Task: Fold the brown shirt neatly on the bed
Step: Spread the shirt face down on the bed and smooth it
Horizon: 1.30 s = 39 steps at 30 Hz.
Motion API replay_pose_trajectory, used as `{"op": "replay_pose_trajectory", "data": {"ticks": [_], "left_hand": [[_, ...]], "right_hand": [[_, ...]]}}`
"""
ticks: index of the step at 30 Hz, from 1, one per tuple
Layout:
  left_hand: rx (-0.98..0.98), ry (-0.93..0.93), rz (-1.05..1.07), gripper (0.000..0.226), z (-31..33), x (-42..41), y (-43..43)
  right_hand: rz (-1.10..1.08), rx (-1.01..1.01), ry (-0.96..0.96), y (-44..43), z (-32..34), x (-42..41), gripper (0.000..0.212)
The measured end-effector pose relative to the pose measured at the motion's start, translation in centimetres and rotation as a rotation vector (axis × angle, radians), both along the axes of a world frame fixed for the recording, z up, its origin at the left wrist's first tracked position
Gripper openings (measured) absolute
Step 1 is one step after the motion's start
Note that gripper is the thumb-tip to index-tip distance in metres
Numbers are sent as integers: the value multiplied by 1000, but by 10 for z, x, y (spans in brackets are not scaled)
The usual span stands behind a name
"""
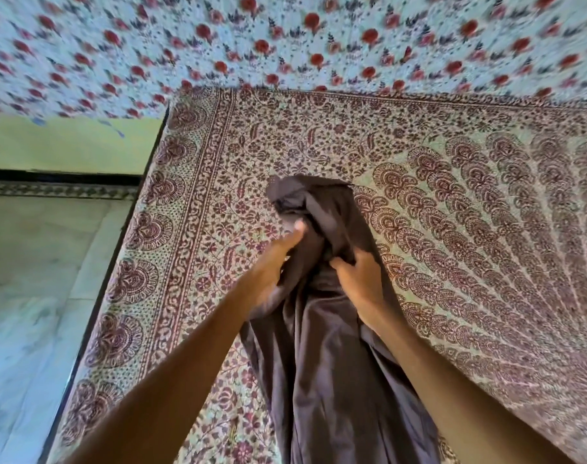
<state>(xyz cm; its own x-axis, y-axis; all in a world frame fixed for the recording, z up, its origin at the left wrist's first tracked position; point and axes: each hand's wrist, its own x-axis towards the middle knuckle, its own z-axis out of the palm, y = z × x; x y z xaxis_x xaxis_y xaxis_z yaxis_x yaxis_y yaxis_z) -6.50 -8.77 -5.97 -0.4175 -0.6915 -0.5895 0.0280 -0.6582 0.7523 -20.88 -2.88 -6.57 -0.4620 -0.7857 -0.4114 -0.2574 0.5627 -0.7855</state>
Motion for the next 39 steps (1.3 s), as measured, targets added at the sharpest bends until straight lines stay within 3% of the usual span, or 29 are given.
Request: {"op": "replay_pose_trajectory", "data": {"ticks": [2, 4, 7, 10, 13, 18, 21, 24, 26, 31, 34, 37, 39], "left_hand": [[92, 42, 133, 46, 0, -7, -16], [131, -90, 255, 45, -1, -19, -32], [170, -242, 208, 27, -6, -35, -43], [240, -127, 126, 20, -12, -41, -40], [272, -2, 44, 38, -14, -40, -28], [-79, -201, -3, 24, 7, -39, -13], [-202, -115, 43, 34, 37, -30, -17], [-145, 138, 111, 27, 75, -28, -10], [-97, 185, 84, 28, 100, -27, 7], [-267, -221, -215, 50, 168, -16, 57], [-162, -325, -353, 34, 224, -3, 88], [-81, -342, -297, 23, 283, 7, 124], [-174, -307, -128, 13, 317, 4, 151]], "right_hand": [[-59, -20, -33, 10, 1, -8, 11], [-75, -33, -23, 15, 0, -17, 15], [-89, -86, -11, 17, 8, -23, 30], [-169, -157, -79, 19, 17, -25, 28], [-241, -207, -99, 23, 24, -30, 10], [-258, -245, 124, 36, 35, -44, 19], [-302, -303, 188, 48, 59, -54, 21], [-284, -317, 252, 61, 88, -56, 35], [-273, -311, 270, 75, 115, -55, 38], [-203, -413, 322, 139, 205, -56, 45], [-172, -448, 420, 193, 267, -62, 36], [-153, -390, 604, 251, 322, -69, 25], [-177, -331, 659, 284, 351, -70, 27]]}}
